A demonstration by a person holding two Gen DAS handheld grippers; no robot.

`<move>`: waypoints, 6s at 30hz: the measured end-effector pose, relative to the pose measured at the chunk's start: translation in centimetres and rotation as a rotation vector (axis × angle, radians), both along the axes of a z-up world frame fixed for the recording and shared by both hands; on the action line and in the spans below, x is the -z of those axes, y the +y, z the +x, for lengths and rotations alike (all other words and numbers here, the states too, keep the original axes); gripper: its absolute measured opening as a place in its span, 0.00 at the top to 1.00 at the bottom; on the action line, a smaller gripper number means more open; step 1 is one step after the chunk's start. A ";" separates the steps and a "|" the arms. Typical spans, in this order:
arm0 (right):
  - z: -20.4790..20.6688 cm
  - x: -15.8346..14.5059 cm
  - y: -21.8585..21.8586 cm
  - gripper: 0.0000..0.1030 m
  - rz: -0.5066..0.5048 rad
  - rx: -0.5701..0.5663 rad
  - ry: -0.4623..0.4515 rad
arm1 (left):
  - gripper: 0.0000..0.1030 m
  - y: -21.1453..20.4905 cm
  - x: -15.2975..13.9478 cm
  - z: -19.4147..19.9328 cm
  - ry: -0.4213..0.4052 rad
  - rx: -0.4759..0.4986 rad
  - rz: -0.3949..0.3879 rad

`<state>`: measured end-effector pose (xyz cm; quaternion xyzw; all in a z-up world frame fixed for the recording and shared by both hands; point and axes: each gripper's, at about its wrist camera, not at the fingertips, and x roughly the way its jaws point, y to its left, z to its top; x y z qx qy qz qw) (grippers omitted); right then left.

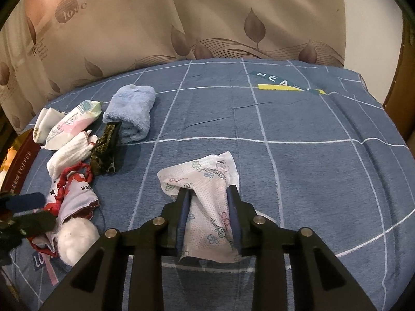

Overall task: Organize soft objects
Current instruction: 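Grasp the red-and-white ruffled cloth with the left tool while the right tool holds the wrapper, then carry the ruffled cloth into the gold tin and open the left tool, then carry the white printed wrapper into the tin and open the right tool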

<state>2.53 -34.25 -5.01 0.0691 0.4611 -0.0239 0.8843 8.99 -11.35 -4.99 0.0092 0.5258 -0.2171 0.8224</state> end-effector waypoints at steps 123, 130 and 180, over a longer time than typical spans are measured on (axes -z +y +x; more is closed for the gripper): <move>0.4 0.3 1.4 0.49 -0.061 -0.035 0.039 | 0.79 33.6 -3.7 -1.5 -0.161 -0.522 0.189; 0.3 0.3 1.3 0.49 -0.063 -0.035 0.039 | 0.75 33.9 -4.1 -2.3 -0.185 -0.532 0.189; 1.2 -7.2 19.1 0.77 0.059 -0.346 -0.091 | 0.59 39.8 -4.2 -10.8 -0.248 -0.824 0.229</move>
